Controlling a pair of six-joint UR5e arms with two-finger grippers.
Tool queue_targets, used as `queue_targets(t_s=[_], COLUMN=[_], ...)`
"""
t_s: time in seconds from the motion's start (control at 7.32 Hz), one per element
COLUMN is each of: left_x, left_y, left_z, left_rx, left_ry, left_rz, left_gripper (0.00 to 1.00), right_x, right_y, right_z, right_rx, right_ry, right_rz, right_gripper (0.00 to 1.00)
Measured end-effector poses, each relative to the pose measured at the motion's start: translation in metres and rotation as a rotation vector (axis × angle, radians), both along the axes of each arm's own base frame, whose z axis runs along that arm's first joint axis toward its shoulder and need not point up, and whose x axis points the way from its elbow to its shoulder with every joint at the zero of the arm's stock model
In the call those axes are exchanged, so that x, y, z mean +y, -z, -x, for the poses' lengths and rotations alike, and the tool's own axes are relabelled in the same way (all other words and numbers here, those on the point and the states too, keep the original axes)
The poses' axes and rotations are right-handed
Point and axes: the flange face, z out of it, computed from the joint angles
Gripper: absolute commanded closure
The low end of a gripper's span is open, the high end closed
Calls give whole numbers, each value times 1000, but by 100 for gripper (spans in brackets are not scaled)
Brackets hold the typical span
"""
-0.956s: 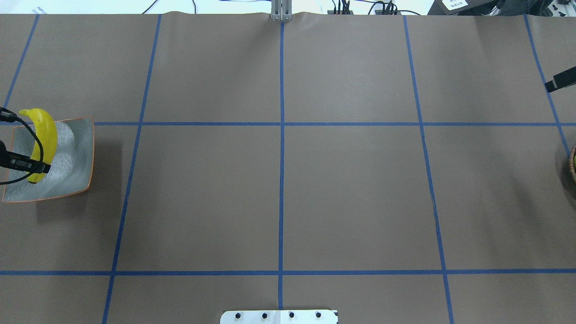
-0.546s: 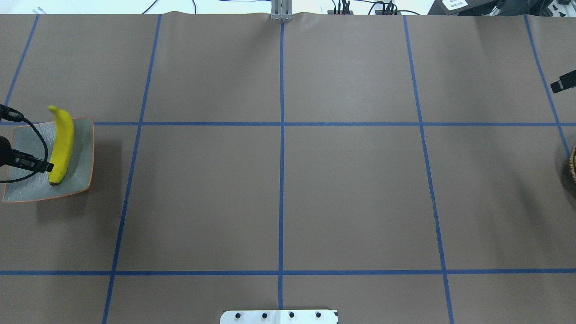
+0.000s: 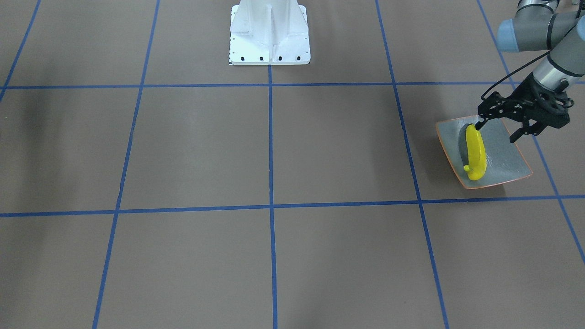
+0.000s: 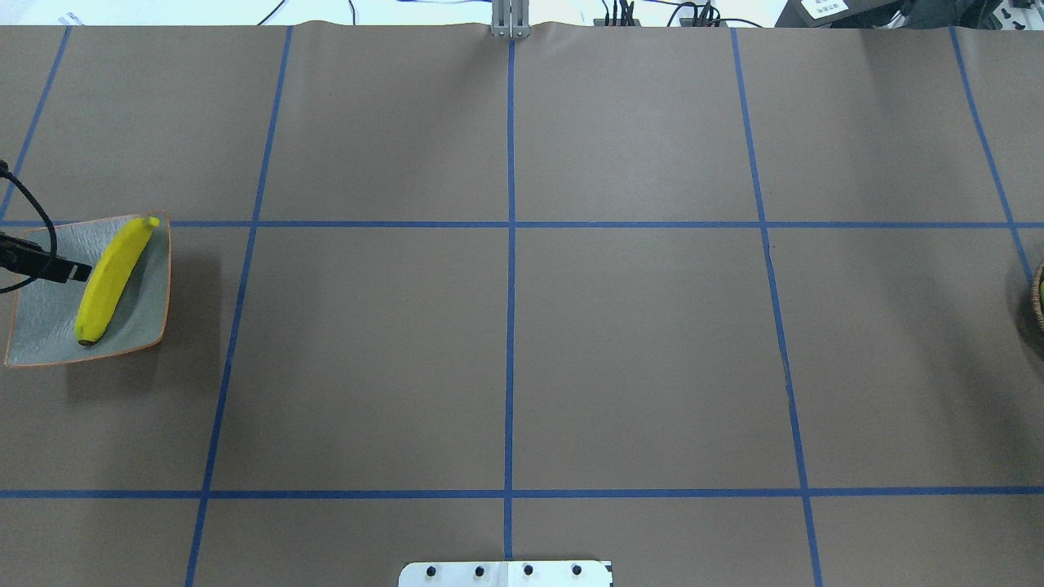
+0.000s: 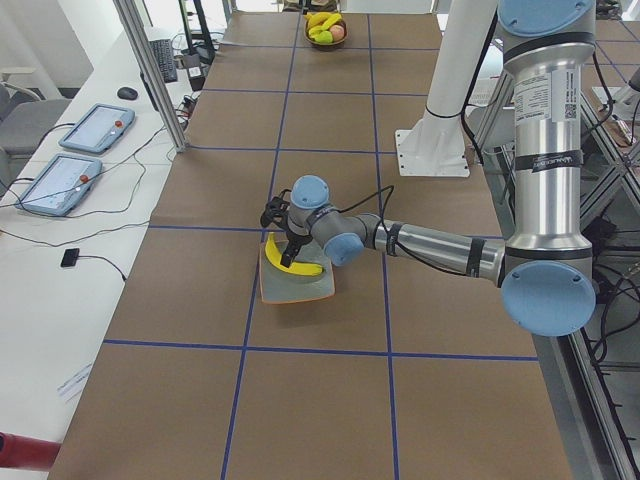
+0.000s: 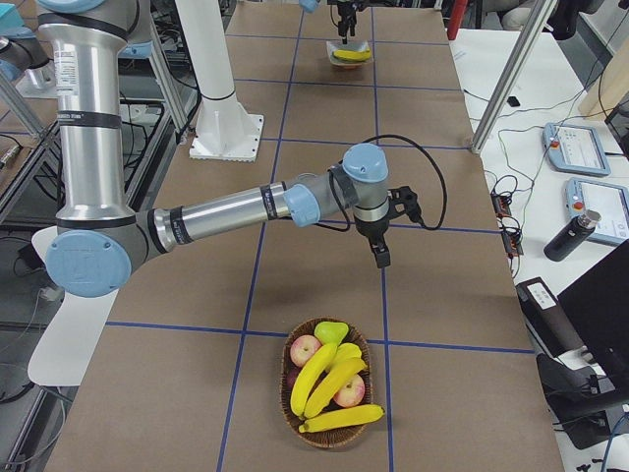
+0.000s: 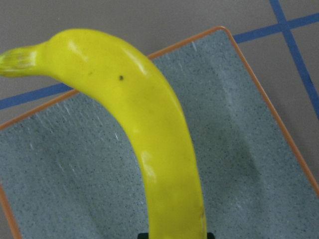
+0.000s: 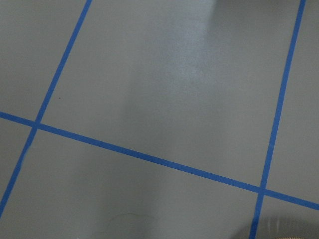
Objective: Transfer all bananas from basket to plate
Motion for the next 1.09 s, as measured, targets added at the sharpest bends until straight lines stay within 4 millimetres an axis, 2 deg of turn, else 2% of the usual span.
queue_targets(t_s=[0.14,0.41,0.68,0.82,1.09], left_x=[-4,-7,-8,-8,-8], left_y=[9,19,24,25,25], left_z=[11,17,18,18,19], left_rx=[31,54,60,61,60], left_ry=[2,2,1,1,4], left_rz=[0,-9,-16,-18,-21], left_gripper=[0,0,0,0,0], right_x=[9,27,47,54,68], right_y=[-29,-85,-116,-125,-161], right_z=[-12,-41,-56,-58,-60], right_rx=[25,70,99,115,147], right_ry=[30,123,235,292,377], right_rz=[7,-18,-79,-121,-207], right_gripper=[0,0,0,0,0])
